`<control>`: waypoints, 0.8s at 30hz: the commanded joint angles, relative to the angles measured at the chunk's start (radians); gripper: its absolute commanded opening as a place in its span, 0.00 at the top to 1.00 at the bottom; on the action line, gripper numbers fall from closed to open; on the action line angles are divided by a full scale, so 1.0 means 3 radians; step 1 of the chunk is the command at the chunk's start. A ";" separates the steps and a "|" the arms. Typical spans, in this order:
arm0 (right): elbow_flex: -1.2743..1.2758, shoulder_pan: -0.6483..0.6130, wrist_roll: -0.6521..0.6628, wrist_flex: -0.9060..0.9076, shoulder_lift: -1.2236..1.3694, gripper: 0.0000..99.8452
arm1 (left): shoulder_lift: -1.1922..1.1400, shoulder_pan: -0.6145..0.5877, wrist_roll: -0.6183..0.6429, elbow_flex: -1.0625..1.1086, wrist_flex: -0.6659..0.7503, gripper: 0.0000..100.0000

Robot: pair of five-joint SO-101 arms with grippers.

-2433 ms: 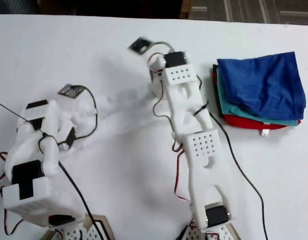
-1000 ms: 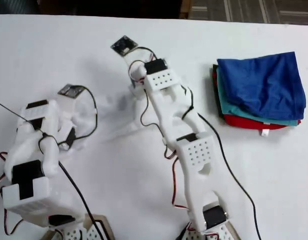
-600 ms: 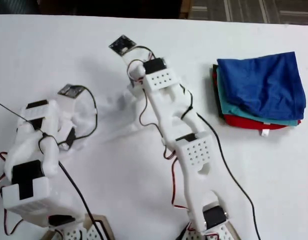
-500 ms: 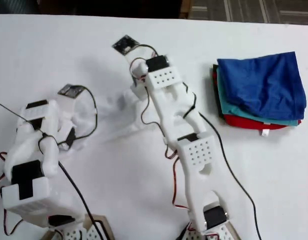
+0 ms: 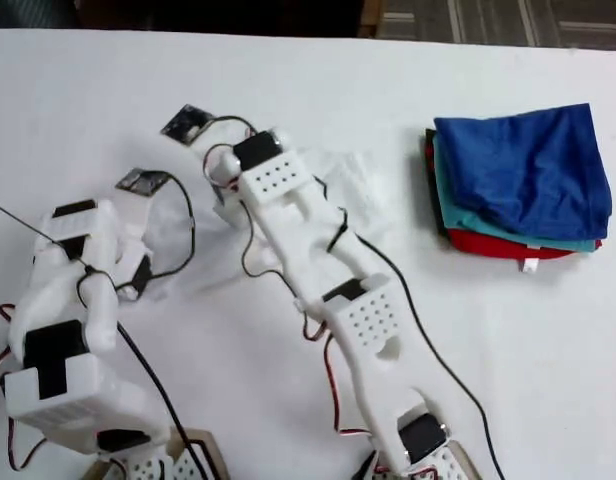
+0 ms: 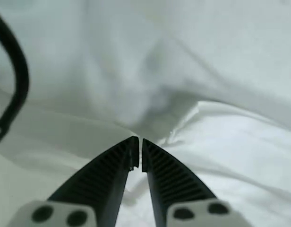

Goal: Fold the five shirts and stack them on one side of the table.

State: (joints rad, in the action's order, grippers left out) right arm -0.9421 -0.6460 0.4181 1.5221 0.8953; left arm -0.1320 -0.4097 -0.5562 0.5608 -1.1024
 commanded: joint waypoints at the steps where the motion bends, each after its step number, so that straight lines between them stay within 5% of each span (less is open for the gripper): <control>1: -0.0118 -0.0008 -0.0010 -0.0018 -0.0197 0.98 | -0.0031 -0.0046 -0.0036 0.0018 0.0066 0.97; 24: -0.0087 -0.0003 -0.0445 0.0811 -0.0043 0.98 | 0.0000 -0.0266 -0.0031 -0.0059 -0.0077 0.98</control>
State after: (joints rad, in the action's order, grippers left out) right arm -0.9421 -0.6475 0.3184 1.7430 0.8953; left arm -0.1320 -0.4480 -0.5608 0.5593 -1.1024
